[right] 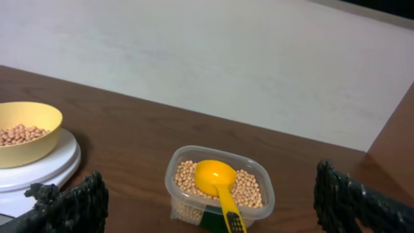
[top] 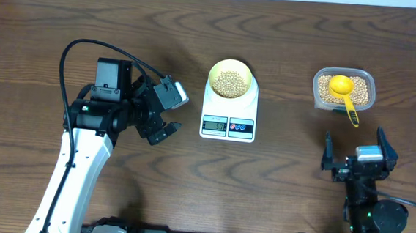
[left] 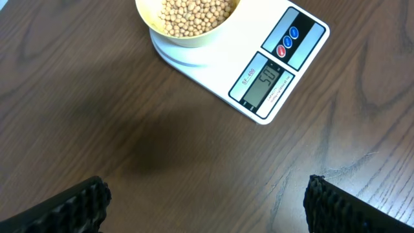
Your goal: Scoop item into bowl and weigh 50g on scale
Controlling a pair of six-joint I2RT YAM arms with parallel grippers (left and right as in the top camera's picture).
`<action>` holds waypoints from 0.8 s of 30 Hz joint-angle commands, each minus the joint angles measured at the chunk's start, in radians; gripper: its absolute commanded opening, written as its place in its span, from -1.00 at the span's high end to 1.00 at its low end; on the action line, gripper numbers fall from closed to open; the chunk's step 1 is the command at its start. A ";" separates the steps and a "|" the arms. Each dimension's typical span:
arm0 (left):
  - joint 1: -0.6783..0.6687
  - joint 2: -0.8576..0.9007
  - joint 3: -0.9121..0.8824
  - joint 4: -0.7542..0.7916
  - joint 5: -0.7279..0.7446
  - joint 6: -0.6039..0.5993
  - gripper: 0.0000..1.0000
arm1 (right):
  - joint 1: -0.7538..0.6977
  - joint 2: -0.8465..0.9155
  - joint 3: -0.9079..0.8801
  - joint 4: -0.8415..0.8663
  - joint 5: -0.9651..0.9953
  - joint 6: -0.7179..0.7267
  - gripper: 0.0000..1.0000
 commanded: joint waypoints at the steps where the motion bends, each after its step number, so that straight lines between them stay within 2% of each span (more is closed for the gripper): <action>1: 0.004 0.006 -0.008 -0.002 -0.006 0.010 -0.95 | 0.005 -0.064 -0.057 0.005 0.008 -0.013 -0.99; 5: 0.004 0.006 -0.008 -0.002 -0.006 0.010 -0.95 | 0.003 -0.110 -0.117 0.006 0.016 -0.013 -0.99; 12: 0.004 0.006 -0.008 -0.002 -0.006 0.010 -0.95 | 0.002 -0.155 -0.119 -0.108 0.050 -0.012 -0.99; 24: 0.004 0.006 -0.008 -0.002 -0.006 0.010 -0.95 | 0.002 -0.155 -0.119 -0.108 0.074 -0.012 -0.98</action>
